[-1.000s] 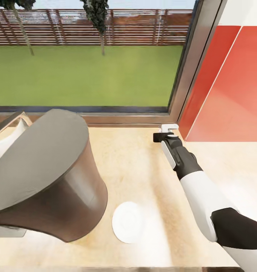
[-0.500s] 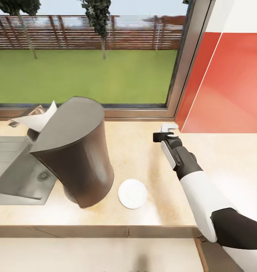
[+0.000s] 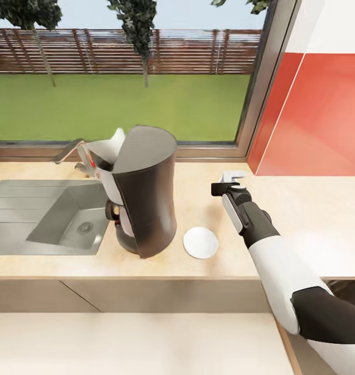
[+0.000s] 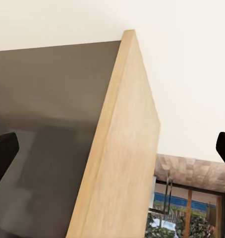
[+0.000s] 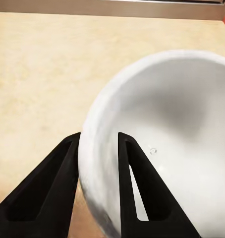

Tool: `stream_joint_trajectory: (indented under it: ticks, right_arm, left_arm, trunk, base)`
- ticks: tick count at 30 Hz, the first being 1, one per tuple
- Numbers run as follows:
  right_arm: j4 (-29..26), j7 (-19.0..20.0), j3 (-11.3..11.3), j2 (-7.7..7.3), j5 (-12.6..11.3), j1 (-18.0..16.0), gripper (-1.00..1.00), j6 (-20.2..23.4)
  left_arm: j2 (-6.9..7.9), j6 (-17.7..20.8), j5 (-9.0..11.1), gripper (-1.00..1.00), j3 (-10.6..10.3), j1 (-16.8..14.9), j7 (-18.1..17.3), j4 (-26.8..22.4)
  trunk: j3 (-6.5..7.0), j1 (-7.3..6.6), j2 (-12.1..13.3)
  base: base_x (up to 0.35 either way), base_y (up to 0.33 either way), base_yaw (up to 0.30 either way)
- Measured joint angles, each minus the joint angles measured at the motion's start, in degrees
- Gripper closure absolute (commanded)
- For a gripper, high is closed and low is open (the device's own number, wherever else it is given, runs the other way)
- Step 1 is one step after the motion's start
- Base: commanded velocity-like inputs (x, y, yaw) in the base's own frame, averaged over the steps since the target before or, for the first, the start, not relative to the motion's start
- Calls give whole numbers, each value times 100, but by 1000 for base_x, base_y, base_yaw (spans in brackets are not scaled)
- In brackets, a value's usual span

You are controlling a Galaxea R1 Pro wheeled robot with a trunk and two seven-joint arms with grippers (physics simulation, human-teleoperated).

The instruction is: Set up a coffee station on the kitchen countertop: keep the coffee maker on the countertop, move the bottle of coffee from the kitchen shelf to the counter next to the coffee maker, place a paper coffee filter on top of the coffee maker, put the saucer next to the coffee maker with the coffee cup on the saucer, and place the electric kettle next to the coffee maker.

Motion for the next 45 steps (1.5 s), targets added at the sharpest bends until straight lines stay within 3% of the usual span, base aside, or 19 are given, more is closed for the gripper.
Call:
stream_joint_trajectory:
  ticks: [13,32,38,45]
  right_arm:
    - [27,0,-8,-9,0,1,100,1]
    - [313,-1,10,15,-7,0,100,-9]
    - [392,25,28,27,-1,0,100,-18]
    - [394,26,37,27,-1,7,100,-13]
  left_arm:
    - [-7,2,0,-100,3,-2,0,-9]
    - [-14,-4,-5,-100,7,-2,-1,-50]
    - [8,-16,4,-100,14,-42,0,-84]
    - [34,-581,13,-100,18,-58,-2,-94]
  trunk:
    - [117,-1,0]
    - [278,-3,0]
    - [283,1,0]
    - [283,0,1]
  base:
    - [-225,198,-29]
    - [-12,11,-159]
    - [-258,49,-4]
    - [-306,100,0]
